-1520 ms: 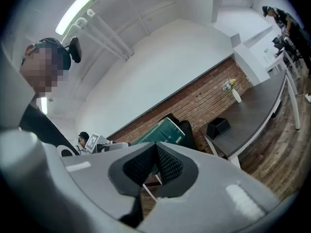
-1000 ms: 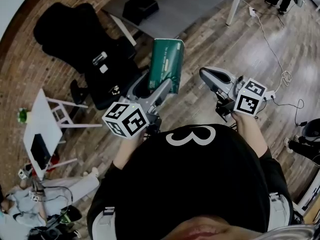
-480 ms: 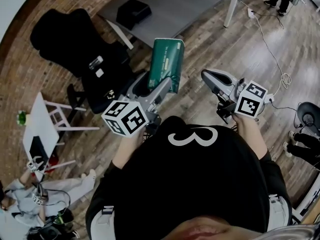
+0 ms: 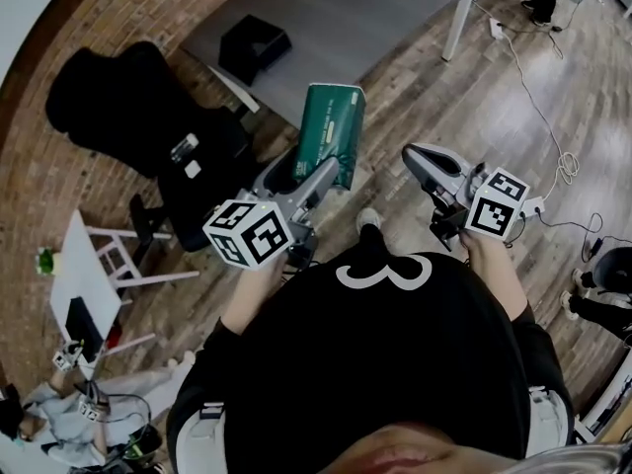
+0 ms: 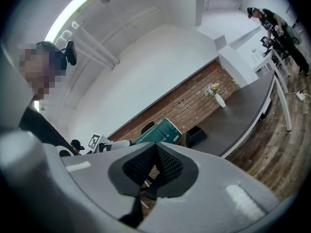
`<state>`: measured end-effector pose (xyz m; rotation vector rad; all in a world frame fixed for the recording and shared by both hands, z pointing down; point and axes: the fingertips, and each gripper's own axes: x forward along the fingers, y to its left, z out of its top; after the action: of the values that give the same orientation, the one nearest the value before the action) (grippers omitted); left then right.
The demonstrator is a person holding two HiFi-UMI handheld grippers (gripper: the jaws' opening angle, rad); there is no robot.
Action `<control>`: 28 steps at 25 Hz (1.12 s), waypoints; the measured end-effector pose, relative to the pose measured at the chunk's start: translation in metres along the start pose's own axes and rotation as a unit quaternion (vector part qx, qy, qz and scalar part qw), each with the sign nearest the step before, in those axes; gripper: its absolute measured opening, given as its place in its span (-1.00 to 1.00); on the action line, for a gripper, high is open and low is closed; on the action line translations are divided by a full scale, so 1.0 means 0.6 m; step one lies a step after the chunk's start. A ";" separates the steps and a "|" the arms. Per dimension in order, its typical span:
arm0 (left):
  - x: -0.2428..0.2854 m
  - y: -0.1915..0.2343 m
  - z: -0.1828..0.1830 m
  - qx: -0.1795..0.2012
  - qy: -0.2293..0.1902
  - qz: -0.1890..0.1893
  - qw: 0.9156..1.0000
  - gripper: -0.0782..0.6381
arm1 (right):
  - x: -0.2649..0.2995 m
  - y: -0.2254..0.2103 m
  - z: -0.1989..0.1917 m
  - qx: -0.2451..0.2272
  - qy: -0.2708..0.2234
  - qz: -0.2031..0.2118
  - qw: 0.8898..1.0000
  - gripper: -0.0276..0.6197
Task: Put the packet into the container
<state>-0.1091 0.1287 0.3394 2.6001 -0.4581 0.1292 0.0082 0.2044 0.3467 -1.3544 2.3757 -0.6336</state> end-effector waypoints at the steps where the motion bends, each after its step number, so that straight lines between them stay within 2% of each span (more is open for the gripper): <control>1: 0.019 0.014 0.009 -0.003 0.002 0.000 1.000 0.19 | 0.012 -0.018 0.010 0.002 0.000 -0.001 1.000 -0.91; 7: 0.136 0.086 0.076 -0.011 0.005 -0.007 1.000 0.19 | 0.084 -0.132 0.079 0.012 -0.001 -0.009 1.000 -0.91; 11: 0.189 0.134 0.128 -0.011 -0.009 -0.007 1.000 0.19 | 0.147 -0.191 0.117 0.011 0.016 -0.006 1.000 -0.91; 17: 0.215 0.168 0.142 -0.003 -0.037 -0.005 0.999 0.19 | 0.188 -0.215 0.134 -0.025 0.029 0.015 0.999 -0.91; 22: 0.249 0.234 0.215 -0.024 -0.055 0.021 0.998 0.19 | 0.270 -0.263 0.185 -0.010 0.049 0.029 0.998 -0.91; 28: 0.247 0.275 0.236 -0.026 -0.075 0.055 0.995 0.18 | 0.317 -0.282 0.190 -0.007 0.062 0.061 0.996 -0.91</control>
<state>-0.0256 -0.1194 0.3162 2.5446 -0.6513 -0.0411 0.0920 -0.0610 0.3270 -1.1978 2.5428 -0.6853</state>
